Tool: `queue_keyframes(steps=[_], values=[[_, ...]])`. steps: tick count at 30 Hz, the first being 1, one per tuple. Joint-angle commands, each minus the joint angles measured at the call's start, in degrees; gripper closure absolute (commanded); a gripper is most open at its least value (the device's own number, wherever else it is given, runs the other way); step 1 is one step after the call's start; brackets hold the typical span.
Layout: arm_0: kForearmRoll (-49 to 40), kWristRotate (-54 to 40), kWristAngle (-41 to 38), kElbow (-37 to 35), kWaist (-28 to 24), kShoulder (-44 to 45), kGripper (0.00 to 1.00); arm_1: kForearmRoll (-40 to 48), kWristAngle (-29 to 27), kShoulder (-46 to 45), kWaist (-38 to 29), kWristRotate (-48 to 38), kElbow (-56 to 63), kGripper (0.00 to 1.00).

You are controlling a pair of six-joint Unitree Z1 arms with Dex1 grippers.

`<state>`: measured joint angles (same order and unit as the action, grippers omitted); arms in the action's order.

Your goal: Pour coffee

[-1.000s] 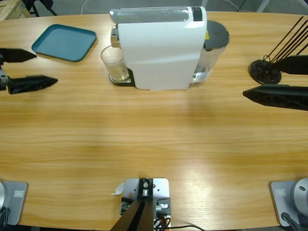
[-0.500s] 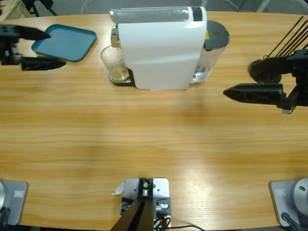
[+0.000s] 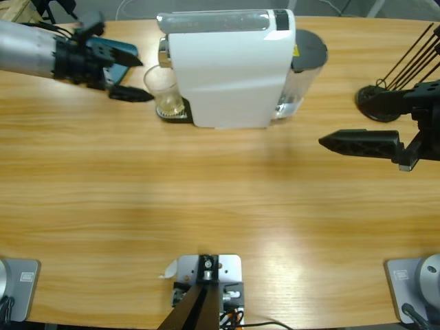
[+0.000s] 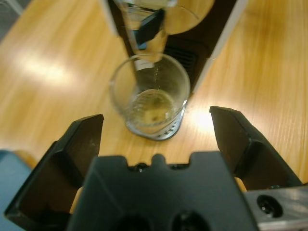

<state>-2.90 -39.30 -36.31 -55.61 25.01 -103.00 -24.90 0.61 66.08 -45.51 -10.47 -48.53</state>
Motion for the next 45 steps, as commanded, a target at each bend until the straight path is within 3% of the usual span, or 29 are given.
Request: queue_keyframes(steps=[1, 20, 21, 22, 24, 25, 26, 37, 45], values=[[0.8, 0.2, -0.5, -3.6, 2.4, -7.2, 0.046, 0.5, 0.4, 0.0, 0.1, 0.1, 3.9, 0.000], [0.8, 1.1, 0.7, -6.5, 4.0, -10.3, 0.067, 1.3, 0.6, -0.5, 0.1, -0.8, 4.8, 0.000], [0.8, 1.3, 0.7, -6.6, 4.0, -10.3, 0.150, 1.3, 0.6, -0.5, 0.1, -0.9, 4.7, 0.000], [0.8, 1.4, 0.8, -6.7, 4.0, -10.4, 0.375, 1.5, 0.6, -0.5, 0.1, -0.9, 4.7, 0.000], [0.8, 1.7, 1.1, -6.8, 4.0, -10.4, 0.694, 1.5, 0.7, -0.5, 0.1, -0.9, 4.7, 0.000], [0.8, 1.6, 1.0, -6.6, 4.0, -10.3, 0.927, 1.5, 0.7, -0.6, 0.1, -0.9, 4.7, 0.000], [0.8, 1.6, 1.0, -6.3, 4.0, -10.1, 1.000, 1.5, 0.7, -0.7, 0.1, -1.0, 4.7, 0.000], [0.8, 1.9, 0.1, -5.3, 3.6, -9.4, 1.000, 1.6, 0.5, -1.1, 0.1, -1.0, 5.1, 0.000], [0.9, 5.0, 3.4, -4.7, 0.8, -1.9, 1.000, 3.0, 0.5, -0.5, 0.1, -1.3, 5.1, 0.000]])
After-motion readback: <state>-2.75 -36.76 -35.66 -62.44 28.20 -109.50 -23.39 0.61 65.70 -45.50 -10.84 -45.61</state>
